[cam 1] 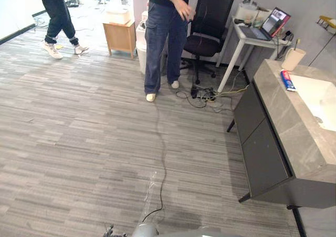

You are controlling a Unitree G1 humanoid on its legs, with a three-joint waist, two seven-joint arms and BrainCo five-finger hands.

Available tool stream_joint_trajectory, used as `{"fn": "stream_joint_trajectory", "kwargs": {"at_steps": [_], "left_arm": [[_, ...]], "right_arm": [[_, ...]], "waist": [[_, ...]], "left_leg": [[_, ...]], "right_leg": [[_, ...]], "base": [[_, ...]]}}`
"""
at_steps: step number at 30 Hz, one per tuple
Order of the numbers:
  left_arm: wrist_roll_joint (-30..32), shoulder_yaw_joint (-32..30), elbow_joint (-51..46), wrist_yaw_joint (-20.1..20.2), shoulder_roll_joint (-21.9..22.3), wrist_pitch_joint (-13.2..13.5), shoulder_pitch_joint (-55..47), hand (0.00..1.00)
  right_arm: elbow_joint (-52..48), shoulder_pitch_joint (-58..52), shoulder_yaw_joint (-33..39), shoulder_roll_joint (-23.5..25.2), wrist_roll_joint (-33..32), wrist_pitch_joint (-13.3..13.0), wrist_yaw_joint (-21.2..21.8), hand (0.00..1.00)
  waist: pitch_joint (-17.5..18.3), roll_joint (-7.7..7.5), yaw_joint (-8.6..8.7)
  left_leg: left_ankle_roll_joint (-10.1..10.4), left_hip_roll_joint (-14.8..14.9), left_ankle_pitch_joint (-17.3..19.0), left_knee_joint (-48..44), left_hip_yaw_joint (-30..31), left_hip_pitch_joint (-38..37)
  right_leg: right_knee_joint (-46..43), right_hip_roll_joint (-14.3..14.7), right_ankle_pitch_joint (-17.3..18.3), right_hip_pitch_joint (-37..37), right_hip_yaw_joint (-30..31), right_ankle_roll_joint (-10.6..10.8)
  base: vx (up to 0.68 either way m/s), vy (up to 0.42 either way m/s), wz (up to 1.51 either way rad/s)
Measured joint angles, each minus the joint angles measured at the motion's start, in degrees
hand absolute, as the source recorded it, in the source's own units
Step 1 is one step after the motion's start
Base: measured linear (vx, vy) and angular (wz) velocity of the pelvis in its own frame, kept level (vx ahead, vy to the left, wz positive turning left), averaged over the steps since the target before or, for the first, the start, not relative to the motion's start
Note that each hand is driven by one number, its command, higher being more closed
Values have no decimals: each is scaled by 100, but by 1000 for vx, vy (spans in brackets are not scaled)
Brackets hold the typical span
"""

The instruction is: Organize washtable

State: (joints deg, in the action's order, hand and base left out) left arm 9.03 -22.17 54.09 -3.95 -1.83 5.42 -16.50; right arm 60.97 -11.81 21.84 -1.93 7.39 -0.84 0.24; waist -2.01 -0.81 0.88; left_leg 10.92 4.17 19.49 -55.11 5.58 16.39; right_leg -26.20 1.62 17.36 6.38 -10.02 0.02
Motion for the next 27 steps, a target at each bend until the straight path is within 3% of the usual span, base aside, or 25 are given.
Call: {"fn": "stream_joint_trajectory", "kwargs": {"at_steps": [2, 3, 4, 5, 6, 8, 9, 10, 11, 12, 13, 16, 19, 20, 22, 23, 25, 27], "left_arm": [[-84, -8, 4, -4, -8, -1, -134, 0], [-125, -3, 41, -8, -17, 2, -130, 0], [-159, -4, 173, -10, -27, 1, -81, 0], [-159, -3, 210, -8, -23, -1, -80, 0], [-163, 9, 265, -6, -15, -9, -127, 0], [-162, 83, 265, -12, -20, -2, -86, 0], [-160, 219, 274, -16, -23, 4, -62, 0], [-160, 307, 340, -30, -50, 9, 11, 0], [-159, 331, 343, -47, -98, 33, 42, 0], [-158, 335, 343, -119, -136, 81, 158, 0], [-158, 298, 346, -127, -152, 82, 233, 0], [-164, 128, 385, -128, -119, 102, 192, 0], [-196, 24, 377, -119, -64, 86, 184, 0], [-222, -25, 377, -125, -97, 49, 198, 0], [-225, -108, 374, -111, -94, 21, 205, 0], [-226, -130, 379, -108, -61, 5, 243, 0], [-219, -299, 385, -104, 10, -8, 303, 0], [-187, -380, 383, -103, 60, -9, 314, 0]], "right_arm": [[111, 5, -232, -112, -6, -13, -10, 0], [138, 20, -332, -114, -3, -12, -21, 0], [189, 85, -451, -138, 1, -11, -59, 0], [194, 132, -551, -158, 3, -14, -64, 0], [257, 272, -730, -183, 6, -36, -67, 0], [320, 437, -893, -254, 92, -73, -40, 0], [321, 465, -952, -330, 176, -108, -12, 0], [337, 447, -1010, -326, 178, -117, -26, 0], [329, 420, -1065, -306, 179, -121, -15, 0], [319, 401, -1110, -281, 185, -150, -2, 0], [319, 395, -1111, -260, 232, -138, 5, 0], [284, 321, -1092, -189, 274, -140, 26, 0], [57, 232, -928, -220, 411, -208, 170, 0], [36, 233, -917, -196, 426, -253, 247, 0], [-2, 203, -942, -187, 429, -264, 247, 0], [-75, 162, -954, -171, 430, -279, 250, 0], [-172, 133, -953, -165, 433, -278, 243, 0], [-172, 131, -965, -172, 452, -263, 224, 0]], "waist": [[45, 56, -156], [41, 67, -164], [-5, -35, -185], [-43, -92, -189], [-55, -118, -188], [-54, -126, -238], [-70, -13, -277], [-59, -53, -329], [-37, -152, -315], [-39, -165, -316], [-2, -244, -330], [17, -267, -362], [-103, -160, -365], [-139, -217, -321], [-140, -221, -302], [-147, -221, -303], [-153, -224, -297], [-148, -183, -280]], "left_leg": [[-307, 358, -270, -330, -666, 64], [-470, 391, -500, -525, -814, 224], [-808, 360, -532, -698, -883, 424], [-941, 350, -311, -543, -924, 434], [-886, 314, -52, 39, -906, 479], [-724, 184, -104, 1332, -671, 571], [-496, 174, -752, 2320, -511, 534], [-698, 10, -902, 2589, -764, 353], [-717, -96, -906, 2702, -794, 307], [-859, -185, -858, 2720, -861, 341], [-1085, -245, -798, 2687, -976, 322], [-1313, -304, -603, 2728, -1193, 63], [-1449, -326, -364, 2874, -1335, -520], [-1484, -325, -207, 2870, -1340, -874], [-1492, -292, -78, 2919, -1341, -1182], [-1496, -263, 28, 2969, -1342, -1398], [-1428, -194, 107, 3138, -1344, -1737], [-1234, 15, 215, 3346, -1352, -2045]], "right_leg": [[206, 122, 3, -144, 271, -72], [447, 105, -39, -258, 426, -143], [707, -21, -118, -445, 555, -233], [825, -73, -178, -538, 649, -236], [1000, -197, -273, -668, 809, -128], [1087, -410, -245, -726, 1023, -20], [1172, -506, -173, -744, 1106, 245], [1386, -697, -256, -863, 1191, 379], [1563, -774, -376, -956, 1189, 344], [1853, -864, -598, -1068, 1184, 389], [1948, -963, -786, -1108, 1199, 479], [1530, -1077, -844, -1029, 1204, 545], [-1046, -1189, -975, -8, 1153, 782], [-2439, -1167, -882, 488, 1112, 700], [-3121, -1162, -736, 826, 782, 483], [-3154, -1165, -603, 1055, 484, 389], [-2523, -1150, -436, 1201, 65, 396], [-894, -824, -461, 1197, -74, 426]], "base": [[166, 71, -61], [187, 170, -42], [209, 170, -27], [206, 152, -36], [214, 190, -44], [167, 249, -49], [223, 338, -37], [288, 382, -22], [317, 257, 0], [366, 274, 0], [300, 230, -5], [235, 172, -32], [243, 165, -30], [276, 109, -2], [205, 58, 1], [214, -7, 1], [290, -44, 0], [299, -94, -1]]}}
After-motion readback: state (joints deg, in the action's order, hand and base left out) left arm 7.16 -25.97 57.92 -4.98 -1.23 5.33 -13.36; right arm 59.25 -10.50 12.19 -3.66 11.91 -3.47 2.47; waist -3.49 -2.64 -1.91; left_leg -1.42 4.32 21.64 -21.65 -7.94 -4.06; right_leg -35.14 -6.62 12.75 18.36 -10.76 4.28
